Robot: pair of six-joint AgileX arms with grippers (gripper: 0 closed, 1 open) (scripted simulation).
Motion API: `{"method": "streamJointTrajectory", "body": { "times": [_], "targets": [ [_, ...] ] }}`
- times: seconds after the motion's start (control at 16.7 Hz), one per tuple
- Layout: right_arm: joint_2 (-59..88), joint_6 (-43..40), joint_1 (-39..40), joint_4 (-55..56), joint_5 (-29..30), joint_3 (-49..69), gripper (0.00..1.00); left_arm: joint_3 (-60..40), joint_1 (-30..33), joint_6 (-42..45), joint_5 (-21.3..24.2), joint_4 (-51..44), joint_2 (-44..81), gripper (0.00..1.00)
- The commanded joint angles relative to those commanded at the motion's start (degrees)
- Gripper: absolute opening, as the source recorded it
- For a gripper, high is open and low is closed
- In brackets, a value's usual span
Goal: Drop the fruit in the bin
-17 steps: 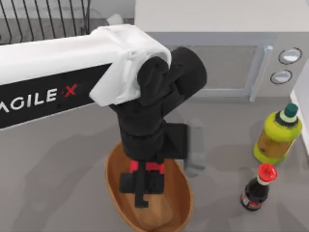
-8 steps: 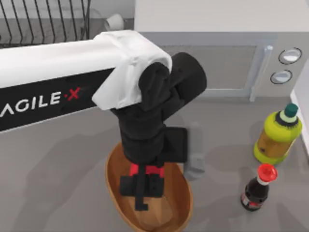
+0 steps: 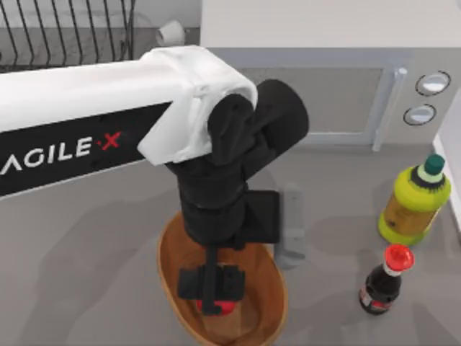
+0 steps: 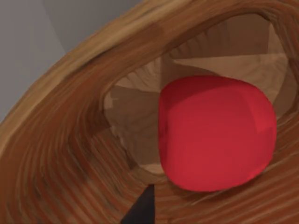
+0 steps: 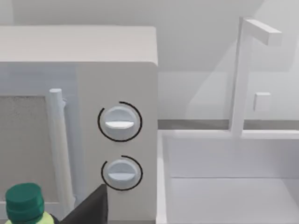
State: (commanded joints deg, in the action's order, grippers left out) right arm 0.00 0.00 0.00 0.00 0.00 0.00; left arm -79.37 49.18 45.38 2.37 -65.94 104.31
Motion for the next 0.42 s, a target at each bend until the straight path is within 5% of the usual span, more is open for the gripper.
{"method": "streamJointTrajectory", "body": {
  "times": [0.12, 0.42],
  "targets": [
    [0.0, 0.0, 0.0, 0.0, 0.0, 0.0, 1.00, 0.0, 0.0, 0.0, 0.0, 0.0, 0.0, 1.00],
    [0.0, 0.0, 0.0, 0.0, 0.0, 0.0, 1.00, 0.0, 0.0, 0.0, 0.0, 0.0, 0.0, 1.00]
  ]
}}
